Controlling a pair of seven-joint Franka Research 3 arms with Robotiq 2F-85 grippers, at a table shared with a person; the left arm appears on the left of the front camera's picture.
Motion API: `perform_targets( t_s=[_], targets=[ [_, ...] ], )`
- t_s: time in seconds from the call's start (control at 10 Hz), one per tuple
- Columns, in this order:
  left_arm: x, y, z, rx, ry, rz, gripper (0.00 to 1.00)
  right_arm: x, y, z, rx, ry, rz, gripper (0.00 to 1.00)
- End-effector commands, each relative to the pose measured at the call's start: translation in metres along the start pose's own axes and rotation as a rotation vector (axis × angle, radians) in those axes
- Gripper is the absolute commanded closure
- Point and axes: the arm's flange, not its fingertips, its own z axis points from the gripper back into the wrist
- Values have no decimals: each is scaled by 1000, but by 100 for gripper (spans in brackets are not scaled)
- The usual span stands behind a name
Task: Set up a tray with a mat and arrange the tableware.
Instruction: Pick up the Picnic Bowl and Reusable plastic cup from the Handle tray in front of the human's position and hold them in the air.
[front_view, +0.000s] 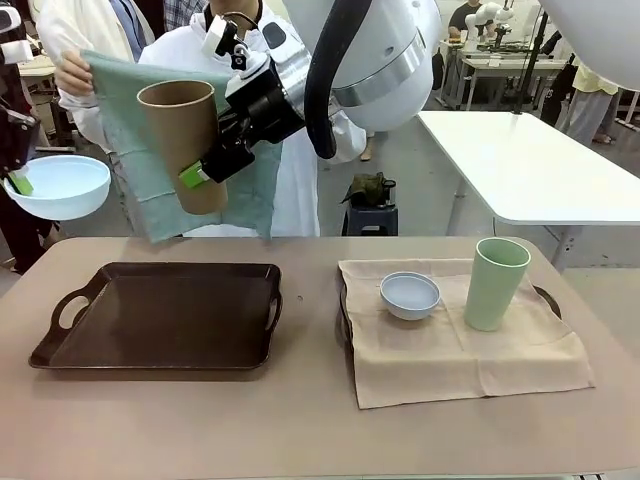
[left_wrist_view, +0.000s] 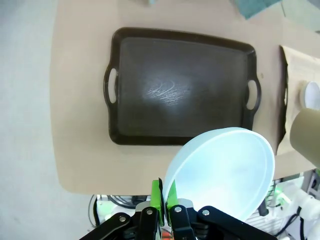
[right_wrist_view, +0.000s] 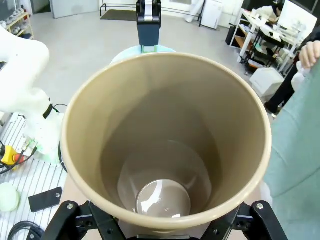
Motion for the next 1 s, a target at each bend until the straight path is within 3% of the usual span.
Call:
perform_targets(
  t_s=[0.0, 0.1, 0.9],
  targets=[
    [-1, 5, -4, -31, -5, 35, 97, -17, -1, -1, 22, 25, -11, 100],
    [0, 0, 0, 0, 0, 0, 97, 0, 0, 0, 0, 0, 0, 100],
    [0, 0, 0, 0, 0, 0, 97, 0, 0, 0, 0, 0, 0, 100]
  ],
)
